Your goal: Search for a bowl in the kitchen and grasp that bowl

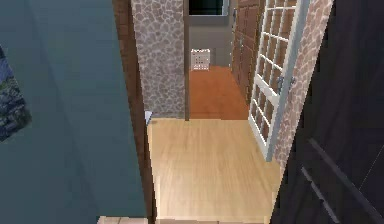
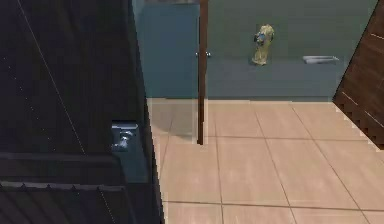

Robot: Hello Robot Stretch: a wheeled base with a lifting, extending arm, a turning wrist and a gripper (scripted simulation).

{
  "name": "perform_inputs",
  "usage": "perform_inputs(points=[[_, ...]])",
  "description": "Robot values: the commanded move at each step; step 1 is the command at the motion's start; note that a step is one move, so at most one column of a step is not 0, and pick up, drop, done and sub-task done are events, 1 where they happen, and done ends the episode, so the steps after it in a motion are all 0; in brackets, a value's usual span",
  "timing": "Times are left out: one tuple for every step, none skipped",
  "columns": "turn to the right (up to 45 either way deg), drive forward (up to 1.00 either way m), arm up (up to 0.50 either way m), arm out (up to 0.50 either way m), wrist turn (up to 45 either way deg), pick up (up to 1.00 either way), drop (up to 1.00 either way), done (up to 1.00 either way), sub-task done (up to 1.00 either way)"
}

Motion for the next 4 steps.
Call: perform_inputs(points=[[0.0, 0.45, 0.0, 0.0, 0.0, 0.0, 0.0, 0.0, 0.0], [6.0, 0.0, 0.0, 0.0, 0.0, 0.0, 0.0, 0.0, 0.0], [0.0, 1.0, 0.0, 0.0, 0.0, 0.0, 0.0, 0.0, 0.0], [3.0, 0.0, 0.0, 0.0, 0.0, 0.0, 0.0, 0.0, 0.0]])
